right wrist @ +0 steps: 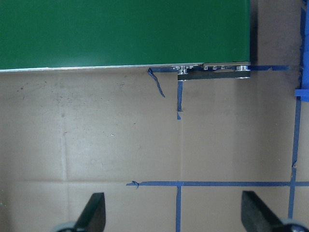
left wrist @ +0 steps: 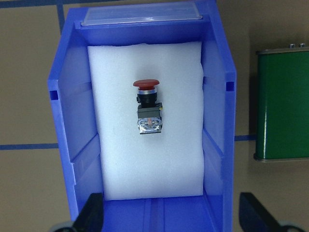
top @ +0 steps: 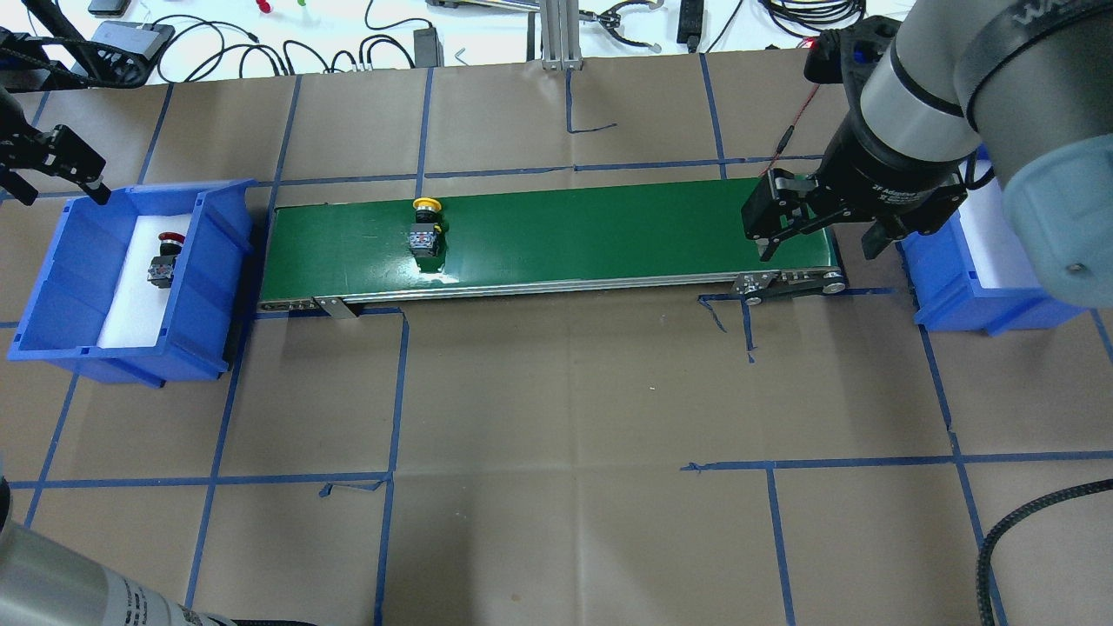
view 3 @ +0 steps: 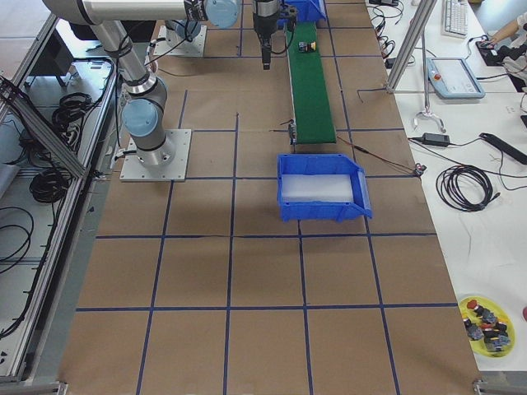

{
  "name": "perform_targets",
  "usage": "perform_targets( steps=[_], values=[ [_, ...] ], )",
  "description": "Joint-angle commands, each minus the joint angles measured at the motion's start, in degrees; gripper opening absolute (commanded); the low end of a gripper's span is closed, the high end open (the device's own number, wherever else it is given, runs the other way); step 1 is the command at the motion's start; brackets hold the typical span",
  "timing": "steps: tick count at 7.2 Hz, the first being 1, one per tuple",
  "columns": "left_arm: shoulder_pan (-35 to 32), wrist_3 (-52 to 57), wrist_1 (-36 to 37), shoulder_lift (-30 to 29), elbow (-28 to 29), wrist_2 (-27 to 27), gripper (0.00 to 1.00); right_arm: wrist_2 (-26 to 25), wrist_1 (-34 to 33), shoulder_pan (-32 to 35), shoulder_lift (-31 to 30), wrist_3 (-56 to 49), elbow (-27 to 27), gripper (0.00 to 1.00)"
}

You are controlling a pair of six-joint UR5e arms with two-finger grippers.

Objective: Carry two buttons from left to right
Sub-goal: 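Return the left gripper to the bin and grasp the red button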

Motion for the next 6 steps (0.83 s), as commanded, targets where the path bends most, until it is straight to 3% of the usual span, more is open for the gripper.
perform_targets(
  steps=[1, 4, 6],
  values=[
    [-0.04, 0.19, 6.00, -2.82, -1.39, 0.03, 0.99, -0.07, 0.00, 0.09, -0.01, 0.00, 0.00, 1.00],
    [-0.57, -0.25, 12.42, -7.48, -3.32, -1.90, 0.99, -0.16, 0.00, 0.00, -0.01, -0.08, 0.00, 1.00],
    [-0.31, -0.25, 19.70, -8.72, -7.97, -1.81, 0.99, -0.24, 0.00, -0.09, 0.08, -0.08, 0.00, 1.00]
  ],
)
